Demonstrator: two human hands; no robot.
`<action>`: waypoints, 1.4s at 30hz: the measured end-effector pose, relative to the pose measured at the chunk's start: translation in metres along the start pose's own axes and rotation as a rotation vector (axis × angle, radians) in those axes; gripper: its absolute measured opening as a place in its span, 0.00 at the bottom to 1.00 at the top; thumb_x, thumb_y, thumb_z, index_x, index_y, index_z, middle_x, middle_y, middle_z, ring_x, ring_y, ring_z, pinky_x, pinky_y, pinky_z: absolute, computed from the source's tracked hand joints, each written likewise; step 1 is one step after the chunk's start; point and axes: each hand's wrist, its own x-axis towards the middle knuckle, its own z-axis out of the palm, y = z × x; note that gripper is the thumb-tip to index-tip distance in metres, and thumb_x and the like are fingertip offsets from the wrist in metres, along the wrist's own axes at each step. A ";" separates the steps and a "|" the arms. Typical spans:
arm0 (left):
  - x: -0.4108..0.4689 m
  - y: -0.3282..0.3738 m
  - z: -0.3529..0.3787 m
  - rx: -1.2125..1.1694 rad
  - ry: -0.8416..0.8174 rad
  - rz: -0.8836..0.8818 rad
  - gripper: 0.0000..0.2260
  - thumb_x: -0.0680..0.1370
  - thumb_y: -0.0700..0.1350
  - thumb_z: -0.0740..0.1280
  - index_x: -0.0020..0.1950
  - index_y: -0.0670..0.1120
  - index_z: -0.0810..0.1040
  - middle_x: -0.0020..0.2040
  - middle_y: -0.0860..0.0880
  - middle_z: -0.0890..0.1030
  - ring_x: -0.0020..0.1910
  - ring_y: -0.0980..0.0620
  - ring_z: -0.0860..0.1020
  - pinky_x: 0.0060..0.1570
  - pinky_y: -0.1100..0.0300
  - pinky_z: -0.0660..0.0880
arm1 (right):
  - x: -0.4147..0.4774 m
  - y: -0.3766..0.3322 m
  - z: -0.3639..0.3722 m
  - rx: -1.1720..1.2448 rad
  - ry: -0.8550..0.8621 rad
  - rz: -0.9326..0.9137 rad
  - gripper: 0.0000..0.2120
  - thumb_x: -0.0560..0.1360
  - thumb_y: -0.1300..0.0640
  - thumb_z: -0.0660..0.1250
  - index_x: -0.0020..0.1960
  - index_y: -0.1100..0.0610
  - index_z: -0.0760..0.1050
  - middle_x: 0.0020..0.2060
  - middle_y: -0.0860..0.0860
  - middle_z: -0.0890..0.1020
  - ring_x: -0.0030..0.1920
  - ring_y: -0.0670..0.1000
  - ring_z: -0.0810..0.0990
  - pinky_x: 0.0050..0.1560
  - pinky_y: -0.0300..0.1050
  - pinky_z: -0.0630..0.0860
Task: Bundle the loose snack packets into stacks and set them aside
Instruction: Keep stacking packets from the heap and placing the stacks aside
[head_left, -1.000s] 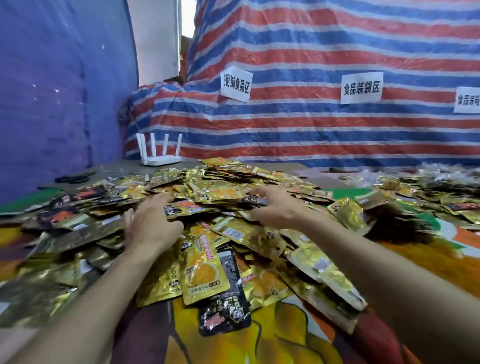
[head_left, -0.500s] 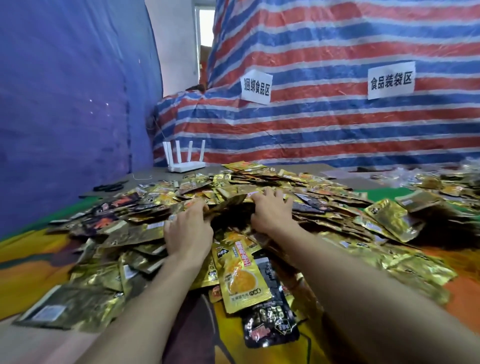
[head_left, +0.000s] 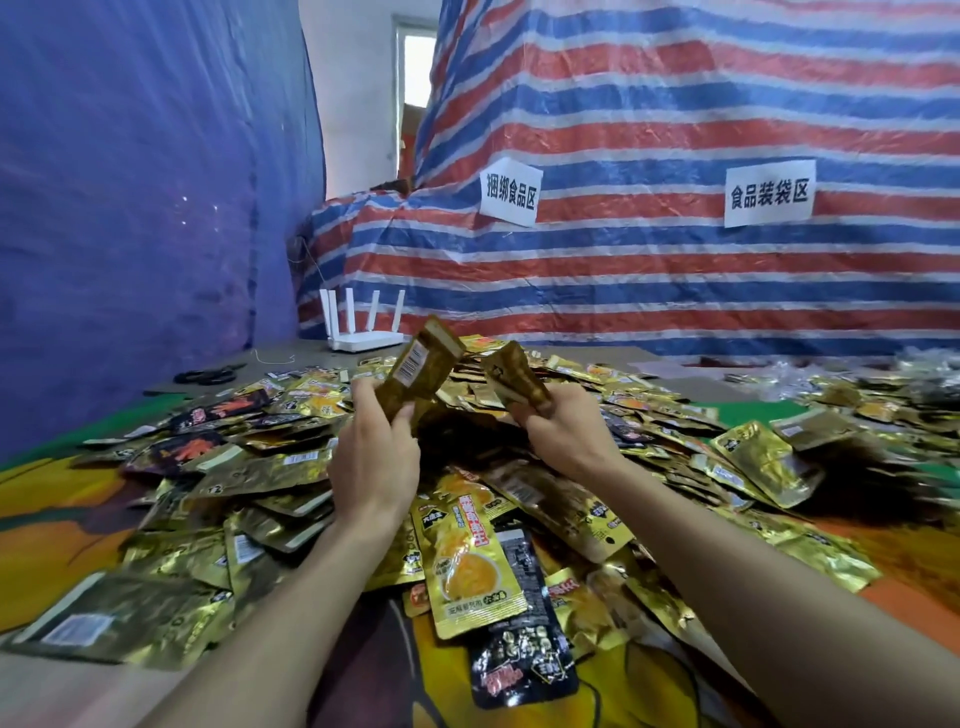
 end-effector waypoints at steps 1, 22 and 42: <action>0.000 0.001 -0.001 -0.031 0.025 0.012 0.09 0.83 0.45 0.64 0.60 0.46 0.67 0.47 0.47 0.81 0.42 0.44 0.79 0.41 0.43 0.79 | -0.002 -0.002 -0.002 0.039 -0.001 -0.010 0.17 0.79 0.53 0.69 0.35 0.60 0.74 0.28 0.51 0.76 0.29 0.50 0.72 0.32 0.45 0.67; -0.006 0.009 0.024 -0.878 -0.024 -0.672 0.06 0.85 0.45 0.59 0.59 0.46 0.73 0.55 0.43 0.79 0.48 0.46 0.77 0.45 0.51 0.77 | -0.044 -0.029 0.025 0.867 -0.069 0.372 0.25 0.84 0.40 0.54 0.50 0.56 0.82 0.47 0.55 0.87 0.51 0.56 0.86 0.59 0.60 0.78; -0.023 0.021 0.016 -0.731 -0.658 -0.342 0.10 0.75 0.35 0.70 0.56 0.44 0.79 0.47 0.43 0.86 0.43 0.46 0.85 0.39 0.52 0.81 | -0.052 -0.021 0.016 0.560 0.113 -0.179 0.08 0.83 0.55 0.62 0.57 0.51 0.79 0.49 0.49 0.85 0.49 0.51 0.85 0.50 0.49 0.82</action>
